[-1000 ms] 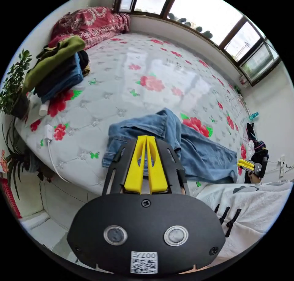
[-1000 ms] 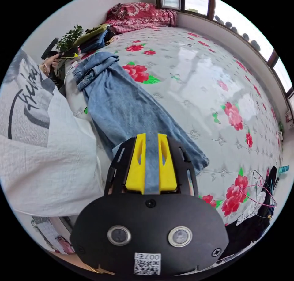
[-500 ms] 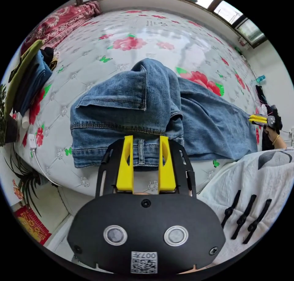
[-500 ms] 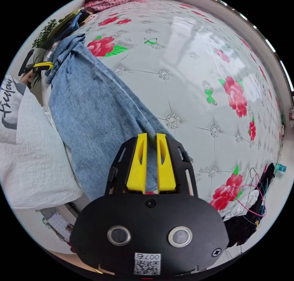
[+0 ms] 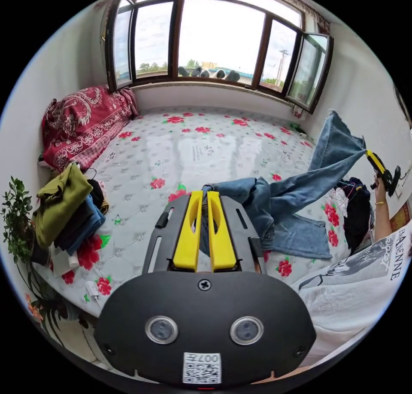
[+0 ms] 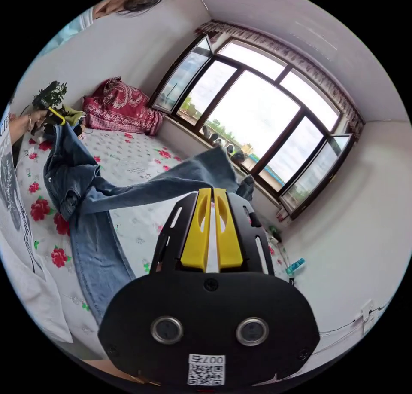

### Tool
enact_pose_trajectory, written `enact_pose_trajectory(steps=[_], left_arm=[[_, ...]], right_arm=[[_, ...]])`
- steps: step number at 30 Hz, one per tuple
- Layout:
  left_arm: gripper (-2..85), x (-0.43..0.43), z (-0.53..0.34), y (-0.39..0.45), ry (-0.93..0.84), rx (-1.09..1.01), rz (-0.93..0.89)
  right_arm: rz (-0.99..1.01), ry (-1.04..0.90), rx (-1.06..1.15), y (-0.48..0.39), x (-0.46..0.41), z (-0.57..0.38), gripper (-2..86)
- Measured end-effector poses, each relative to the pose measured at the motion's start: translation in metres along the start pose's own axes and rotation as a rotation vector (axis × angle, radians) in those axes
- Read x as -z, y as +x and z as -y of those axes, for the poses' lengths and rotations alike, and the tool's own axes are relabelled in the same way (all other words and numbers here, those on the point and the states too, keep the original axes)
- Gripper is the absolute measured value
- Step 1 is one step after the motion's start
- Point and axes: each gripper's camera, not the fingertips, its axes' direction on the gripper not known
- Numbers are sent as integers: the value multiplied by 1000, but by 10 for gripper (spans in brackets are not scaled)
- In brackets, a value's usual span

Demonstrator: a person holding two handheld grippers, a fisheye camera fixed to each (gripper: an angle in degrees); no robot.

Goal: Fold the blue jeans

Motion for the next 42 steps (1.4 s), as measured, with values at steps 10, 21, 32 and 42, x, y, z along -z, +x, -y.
enact_pose_trajectory(steps=[10, 21, 32, 42], left_arm=[[-9, -76, -58, -76, -146, 234, 28], [-9, 13, -37, -27, 21, 40, 13], [-9, 68, -64, -44, 34, 161, 13], [-9, 70, 1, -31, -73, 43, 121]], right_arm=[[340, -805, -202, -36, 33, -229, -2], [622, -594, -560, 5, 36, -266, 50], [572, -867, -460, -28, -182, -320, 68], [294, -754, -129, 33, -154, -227, 0]])
